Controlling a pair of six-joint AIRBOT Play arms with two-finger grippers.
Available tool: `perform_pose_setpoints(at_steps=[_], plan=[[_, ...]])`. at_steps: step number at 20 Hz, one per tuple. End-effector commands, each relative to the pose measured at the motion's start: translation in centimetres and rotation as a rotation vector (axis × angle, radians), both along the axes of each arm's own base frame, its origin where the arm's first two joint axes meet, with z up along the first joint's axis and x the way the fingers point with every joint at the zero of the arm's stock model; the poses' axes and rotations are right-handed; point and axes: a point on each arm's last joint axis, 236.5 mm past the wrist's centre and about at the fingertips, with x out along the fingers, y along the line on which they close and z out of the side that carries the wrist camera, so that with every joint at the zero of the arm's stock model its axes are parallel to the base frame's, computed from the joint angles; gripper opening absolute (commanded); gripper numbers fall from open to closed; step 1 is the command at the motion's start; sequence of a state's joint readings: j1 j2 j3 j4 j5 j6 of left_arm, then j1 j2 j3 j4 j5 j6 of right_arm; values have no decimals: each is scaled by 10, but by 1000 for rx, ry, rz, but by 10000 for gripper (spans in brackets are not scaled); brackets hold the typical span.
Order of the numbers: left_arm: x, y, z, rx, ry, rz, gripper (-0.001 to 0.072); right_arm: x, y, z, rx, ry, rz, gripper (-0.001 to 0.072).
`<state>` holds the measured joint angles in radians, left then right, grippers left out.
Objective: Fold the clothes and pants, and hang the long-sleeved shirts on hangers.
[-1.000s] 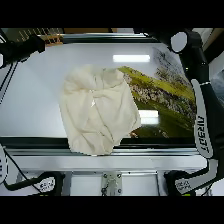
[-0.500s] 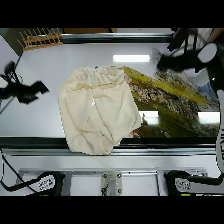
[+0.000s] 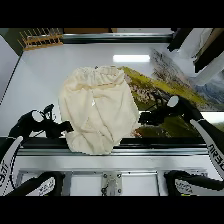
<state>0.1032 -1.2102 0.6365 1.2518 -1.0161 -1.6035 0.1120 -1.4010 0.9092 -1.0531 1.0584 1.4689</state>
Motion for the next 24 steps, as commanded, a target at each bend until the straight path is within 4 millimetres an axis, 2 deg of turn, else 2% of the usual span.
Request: perform_pose_setpoints(at_steps=[1, 4, 5, 6, 7, 8, 9, 10, 11, 12, 14, 16, 17, 18, 19, 20, 21, 22, 23, 24], plan=[[-14, -22, -8, 3, 15, -82, 685, -14, 28, -17, 25, 16, 16, 516], [-17, -36, -8, 4, 16, -125, 683, -12, 36, -18, 22, -9, 32, 513], [-18, -40, -8, 4, 22, -122, 584, -11, 37, -18, 22, -13, 31, 510], [-20, -46, -8, 4, 25, -133, 297, -11, 38, -18, 22, -17, 31, 439], [-22, -52, -7, 1, 26, -151, 73, -10, 37, -17, 20, -19, 31, 158], [-25, -65, -4, -35, 35, -156, 20, -5, 33, -15, 14, -31, 29, 21], [-27, -83, 5, -87, 44, -173, 20, 4, 27, -9, 4, -55, 26, 18], [-27, -111, 21, -168, 23, -232, 21, 19, 14, 6, -20, -94, 30, 18], [-27, -143, 44, -254, -19, -285, 21, 38, -8, 27, -77, -146, 44, 17], [-29, -183, 74, -353, -76, -344, 20, 57, -39, 51, -164, -197, 35, 18], [-45, -259, 138, -521, -206, -481, 20, 99, -111, 119, -351, -334, -40, 18], [-72, -326, 195, -626, -361, -628, 20, 132, -155, 198, -394, -506, -156, 18], [-84, -356, 219, -668, -437, -683, 21, 143, -170, 234, -397, -584, -207, 18], [-96, -383, 239, -696, -515, -741, 20, 148, -180, 260, -398, -638, -249, 18], [-102, -405, 252, -697, -592, -803, 21, 152, -188, 280, -404, -681, -274, 18], [-102, -419, 257, -671, -654, -863, 46, 153, -191, 291, -407, -704, -284, 26], [-96, -429, 259, -641, -694, -903, 319, 153, -193, 294, -408, -710, -288, 35], [-85, -434, 260, -620, -707, -914, 597, 152, -192, 293, -407, -704, -286, 158], [-69, -433, 259, -602, -700, -902, 685, 150, -191, 290, -403, -691, -282, 417], [-48, -426, 256, -571, -689, -889, 685, 150, -189, 290, -396, -690, -280, 590]])
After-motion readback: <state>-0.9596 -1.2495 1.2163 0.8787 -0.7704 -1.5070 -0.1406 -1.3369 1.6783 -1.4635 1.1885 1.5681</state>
